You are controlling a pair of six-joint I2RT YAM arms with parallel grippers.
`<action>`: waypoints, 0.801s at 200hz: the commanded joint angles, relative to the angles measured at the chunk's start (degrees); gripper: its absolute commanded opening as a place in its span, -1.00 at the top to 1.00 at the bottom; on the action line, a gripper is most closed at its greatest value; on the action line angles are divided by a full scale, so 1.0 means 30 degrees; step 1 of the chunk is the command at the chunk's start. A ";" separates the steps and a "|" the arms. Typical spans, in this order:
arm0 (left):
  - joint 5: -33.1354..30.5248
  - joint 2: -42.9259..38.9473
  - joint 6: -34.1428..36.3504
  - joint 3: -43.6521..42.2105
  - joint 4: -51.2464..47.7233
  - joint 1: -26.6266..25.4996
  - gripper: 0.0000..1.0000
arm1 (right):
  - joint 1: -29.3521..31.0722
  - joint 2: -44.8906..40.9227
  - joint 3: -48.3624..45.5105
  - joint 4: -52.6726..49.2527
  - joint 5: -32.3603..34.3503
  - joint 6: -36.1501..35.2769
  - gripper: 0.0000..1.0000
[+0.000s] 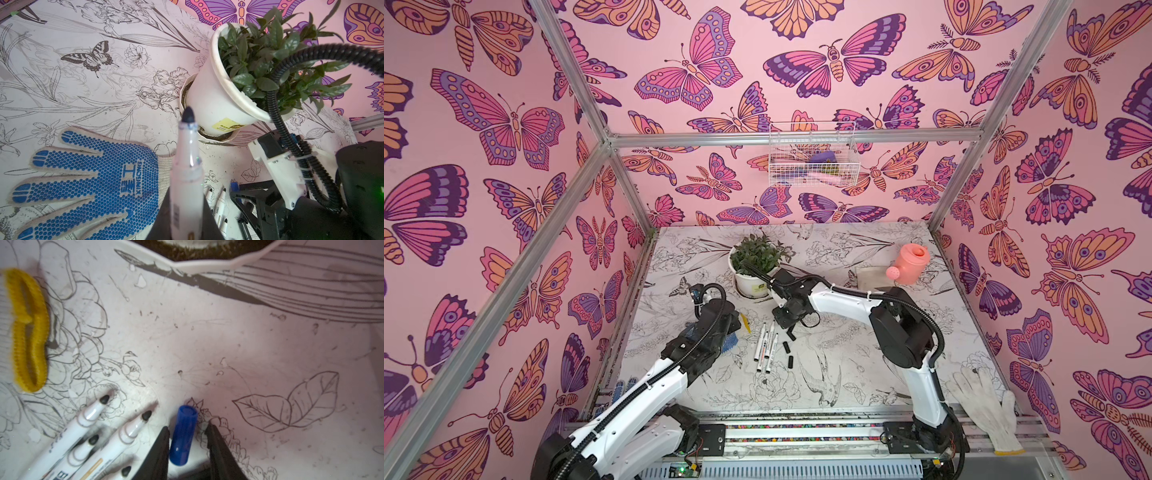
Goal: Insert the pens into the pen caps
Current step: 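Grasp the blue pen cap with the right gripper, then lift the blue cap and bring it above the marker tip in the left gripper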
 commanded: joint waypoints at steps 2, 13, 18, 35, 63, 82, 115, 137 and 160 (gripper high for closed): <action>0.0055 0.0228 -0.0050 -0.0009 -0.0550 0.0059 1.00 | 0.0054 0.0717 0.0389 -0.0479 0.0299 -0.0378 0.31; 0.0126 0.0336 0.0007 0.0066 -0.0574 0.0059 1.00 | 0.0054 0.0872 0.0572 -0.0580 0.0282 -0.0400 0.31; 0.0165 0.0387 0.0035 0.0081 -0.0550 0.0059 1.00 | 0.0040 0.0942 0.0586 -0.0575 0.0295 -0.0446 0.33; 0.0347 0.0528 0.0122 0.0183 -0.0559 0.0059 1.00 | 0.0058 0.1096 0.0652 -0.0640 0.0503 -0.0533 0.45; 0.0477 0.0647 0.0628 0.0341 -0.0541 0.0059 1.00 | 0.0007 0.0514 0.0200 -0.0186 0.0604 -0.0625 0.86; 0.0611 0.0700 0.1028 0.0356 -0.0439 0.0059 1.00 | -0.0233 -0.1284 -0.0809 0.0891 0.0218 -0.0622 0.91; 0.2762 0.1416 0.1968 0.0093 0.1423 0.0030 1.00 | -0.1332 -0.5794 -0.3534 0.3409 -0.1055 0.0180 0.93; 0.5097 0.2070 0.3067 -0.0374 0.4585 -0.0429 1.00 | -0.2665 -0.8958 -0.5202 0.5376 -0.3231 0.1349 0.95; 0.8016 0.3021 0.4959 -0.0414 0.8291 -0.1294 1.00 | -0.4379 -1.1936 -0.7000 0.8300 -0.6358 0.3506 0.95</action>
